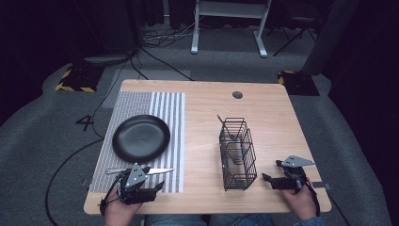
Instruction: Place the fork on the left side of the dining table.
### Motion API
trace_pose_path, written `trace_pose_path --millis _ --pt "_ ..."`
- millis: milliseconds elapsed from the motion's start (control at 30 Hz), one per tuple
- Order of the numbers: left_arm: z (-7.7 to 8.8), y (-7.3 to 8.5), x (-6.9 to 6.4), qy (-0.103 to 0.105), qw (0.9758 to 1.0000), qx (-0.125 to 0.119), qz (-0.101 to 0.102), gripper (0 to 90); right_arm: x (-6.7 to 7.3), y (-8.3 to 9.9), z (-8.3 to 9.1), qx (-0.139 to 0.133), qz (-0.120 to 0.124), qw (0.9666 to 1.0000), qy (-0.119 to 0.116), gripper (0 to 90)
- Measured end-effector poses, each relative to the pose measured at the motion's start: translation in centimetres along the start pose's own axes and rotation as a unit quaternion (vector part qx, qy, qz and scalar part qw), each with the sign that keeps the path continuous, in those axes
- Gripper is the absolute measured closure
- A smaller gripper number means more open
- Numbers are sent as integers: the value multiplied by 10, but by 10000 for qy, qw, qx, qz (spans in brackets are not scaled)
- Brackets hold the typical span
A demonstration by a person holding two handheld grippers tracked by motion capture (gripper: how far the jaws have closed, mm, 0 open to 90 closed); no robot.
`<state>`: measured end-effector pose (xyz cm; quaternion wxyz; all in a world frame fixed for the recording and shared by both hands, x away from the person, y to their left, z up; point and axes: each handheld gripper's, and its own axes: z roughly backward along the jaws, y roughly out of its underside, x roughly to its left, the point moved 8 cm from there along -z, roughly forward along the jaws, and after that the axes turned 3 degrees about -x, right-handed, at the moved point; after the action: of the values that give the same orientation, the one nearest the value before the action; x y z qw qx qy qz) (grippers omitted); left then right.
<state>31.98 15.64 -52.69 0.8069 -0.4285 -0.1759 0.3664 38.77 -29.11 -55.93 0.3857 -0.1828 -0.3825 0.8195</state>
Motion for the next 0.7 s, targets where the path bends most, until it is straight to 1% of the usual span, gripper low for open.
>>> trace_pose_path --millis 100,133,167,267,333,367,433,467,500,533,567,600,633,700 --pt "1 -10 -1 42 9999 -129 71 270 0 0 0 0 1 10000 0 144" --pt "1 -10 -1 42 9999 -129 71 271 0 0 0 0 0 10000 0 144" --pt "1 -16 0 64 9999 -123 38 272 0 0 0 -1 4 10000 2 144" --pt "1 -26 0 91 9999 -140 -10 274 0 0 0 0 2 10000 0 144" --pt "1 -32 1 140 9998 -138 -12 278 0 0 0 0 4 10000 2 144" --pt "1 -36 0 177 9998 -131 23 279 0 0 0 0 1 10000 0 144" --pt "0 -43 1 204 9997 -124 -58 279 0 0 0 -1 2 10000 0 144" --pt "0 -43 1 204 9997 -124 -58 282 0 0 0 -1 2 10000 1 144" --pt "0 -51 0 271 9995 -109 -116 287 0 0 0 0 1 10000 1 144" --pt "-1 -54 -1 306 9994 -105 -112 289 0 0 0 0 2 10000 1 144" --pt "-1 -54 -1 306 9994 -105 -112 291 0 0 0 0 2 10000 1 144" --pt "-1 -58 -1 330 9993 -97 -158 291 0 0 0 -1 2 10000 0 144" --pt "-2 -65 -3 389 9990 -81 -204 292 0 0 0 -1 2 10000 1 144" --pt "-4 -71 -3 425 9987 -66 -258 292 0 0 0 -1 1 10000 1 144"
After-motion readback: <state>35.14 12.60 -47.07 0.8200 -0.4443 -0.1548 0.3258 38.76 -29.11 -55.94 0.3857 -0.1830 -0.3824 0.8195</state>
